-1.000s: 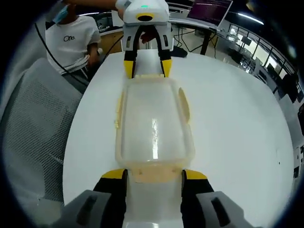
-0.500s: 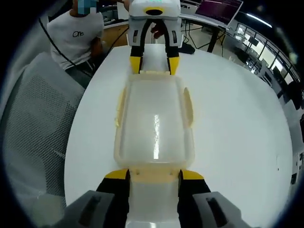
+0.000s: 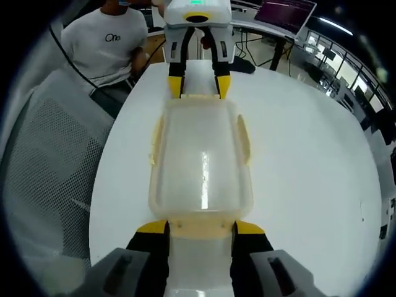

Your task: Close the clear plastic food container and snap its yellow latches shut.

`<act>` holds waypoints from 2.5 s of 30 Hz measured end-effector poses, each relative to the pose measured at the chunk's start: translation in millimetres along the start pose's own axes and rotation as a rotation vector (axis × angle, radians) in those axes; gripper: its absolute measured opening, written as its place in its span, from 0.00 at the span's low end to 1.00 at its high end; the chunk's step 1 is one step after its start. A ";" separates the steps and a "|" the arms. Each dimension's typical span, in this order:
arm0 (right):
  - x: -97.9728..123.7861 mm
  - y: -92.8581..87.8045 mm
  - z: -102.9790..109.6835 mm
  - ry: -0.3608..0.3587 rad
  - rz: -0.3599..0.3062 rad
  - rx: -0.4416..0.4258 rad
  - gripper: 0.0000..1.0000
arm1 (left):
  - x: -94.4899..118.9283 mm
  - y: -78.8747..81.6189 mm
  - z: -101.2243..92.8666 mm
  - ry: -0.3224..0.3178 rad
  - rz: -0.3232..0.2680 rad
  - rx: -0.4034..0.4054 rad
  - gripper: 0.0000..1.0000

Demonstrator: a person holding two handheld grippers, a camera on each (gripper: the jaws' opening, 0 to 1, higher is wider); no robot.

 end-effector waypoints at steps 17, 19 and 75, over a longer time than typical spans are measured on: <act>50.2 -6.7 12.5 -0.020 -0.069 0.032 0.37 | 39.5 40.2 -12.6 0.033 -0.002 0.008 0.37; 56.6 -9.3 13.5 -0.023 -0.075 0.045 0.37 | 41.5 46.1 -13.5 0.033 -0.003 0.019 0.37; 164.2 -160.6 -1.9 -0.047 -0.050 -0.003 0.37 | -4.3 224.5 18.2 0.045 -0.019 -0.043 0.37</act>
Point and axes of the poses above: the point that each gripper's makers call its tool centre point, and the gripper's own axes: x roughly backward along the fingers, z roughly to its left, y roughly out of its top, the point moved 8 cm from there along x, roughly backward along the fingers, and after that the axes turned 4 degrees about -x, right-handed, at the moved point
